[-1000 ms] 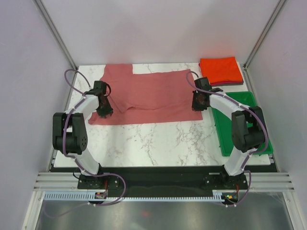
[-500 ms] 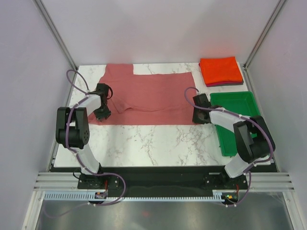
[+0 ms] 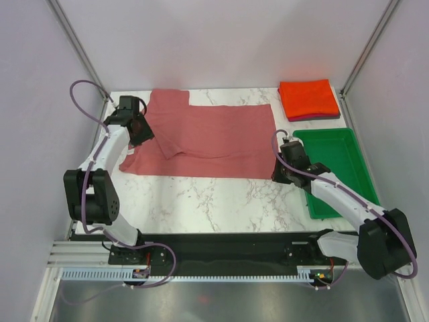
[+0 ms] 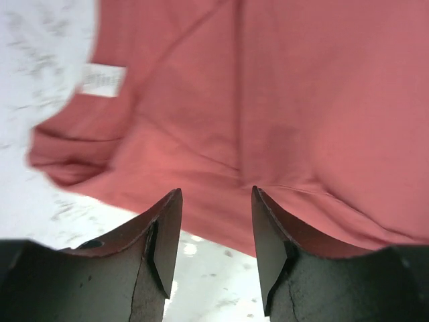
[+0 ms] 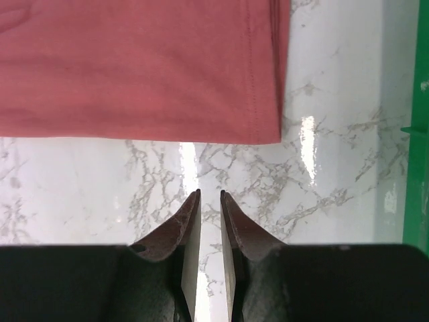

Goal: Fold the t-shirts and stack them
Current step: Fold the tshirt

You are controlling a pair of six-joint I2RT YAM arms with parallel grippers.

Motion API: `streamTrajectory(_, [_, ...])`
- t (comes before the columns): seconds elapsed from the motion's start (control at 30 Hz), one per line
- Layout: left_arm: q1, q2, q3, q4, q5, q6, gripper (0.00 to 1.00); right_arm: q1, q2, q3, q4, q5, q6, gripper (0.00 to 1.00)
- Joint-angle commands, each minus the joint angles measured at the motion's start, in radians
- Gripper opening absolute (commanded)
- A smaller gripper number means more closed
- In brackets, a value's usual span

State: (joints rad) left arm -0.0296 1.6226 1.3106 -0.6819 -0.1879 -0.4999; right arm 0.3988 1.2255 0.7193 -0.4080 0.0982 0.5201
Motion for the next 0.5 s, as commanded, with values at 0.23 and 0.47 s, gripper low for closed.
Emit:
streamTrajectory(0.23, [0.013, 0.174, 0.043, 0.146, 0.346, -0.054, 0.49, 0.002, -0.063, 0.115, -0.051, -0.074, -0.045, 0.25])
streamTrajectory(0.47, [0.013, 0.232, -0.025, 0.182, 0.3, -0.134, 0.43, 0.003, -0.038, 0.143, -0.043, -0.095, -0.065, 0.24])
